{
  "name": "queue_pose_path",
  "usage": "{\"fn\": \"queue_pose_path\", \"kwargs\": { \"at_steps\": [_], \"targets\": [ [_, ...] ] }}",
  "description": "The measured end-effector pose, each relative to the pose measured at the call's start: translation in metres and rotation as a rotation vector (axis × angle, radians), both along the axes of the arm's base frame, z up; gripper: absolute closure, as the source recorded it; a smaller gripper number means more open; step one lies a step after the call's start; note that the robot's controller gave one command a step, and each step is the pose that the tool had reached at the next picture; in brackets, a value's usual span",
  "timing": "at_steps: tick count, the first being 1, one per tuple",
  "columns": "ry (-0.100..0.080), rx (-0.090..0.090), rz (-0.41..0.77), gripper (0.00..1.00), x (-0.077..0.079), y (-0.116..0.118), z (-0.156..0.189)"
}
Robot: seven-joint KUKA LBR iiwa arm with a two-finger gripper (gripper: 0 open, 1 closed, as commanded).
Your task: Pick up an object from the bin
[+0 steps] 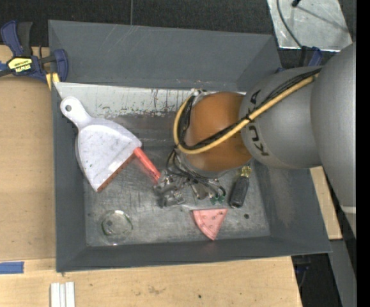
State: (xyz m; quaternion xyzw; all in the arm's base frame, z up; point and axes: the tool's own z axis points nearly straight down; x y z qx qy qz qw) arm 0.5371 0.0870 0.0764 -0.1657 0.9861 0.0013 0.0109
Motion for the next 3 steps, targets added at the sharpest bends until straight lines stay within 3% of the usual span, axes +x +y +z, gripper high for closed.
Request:
{"fn": "queue_pose_path", "kwargs": {
  "at_steps": [1,2,3],
  "targets": [
    [0.010,-0.003,0.000,0.00,-0.0028,-0.0010,-0.0030],
    [0.001,0.000,-0.001,1.00,0.0000,-0.0003,0.0000],
    [0.010,-0.003,-0.001,0.00,-0.0028,-0.0011,-0.0031]
  ]
}}
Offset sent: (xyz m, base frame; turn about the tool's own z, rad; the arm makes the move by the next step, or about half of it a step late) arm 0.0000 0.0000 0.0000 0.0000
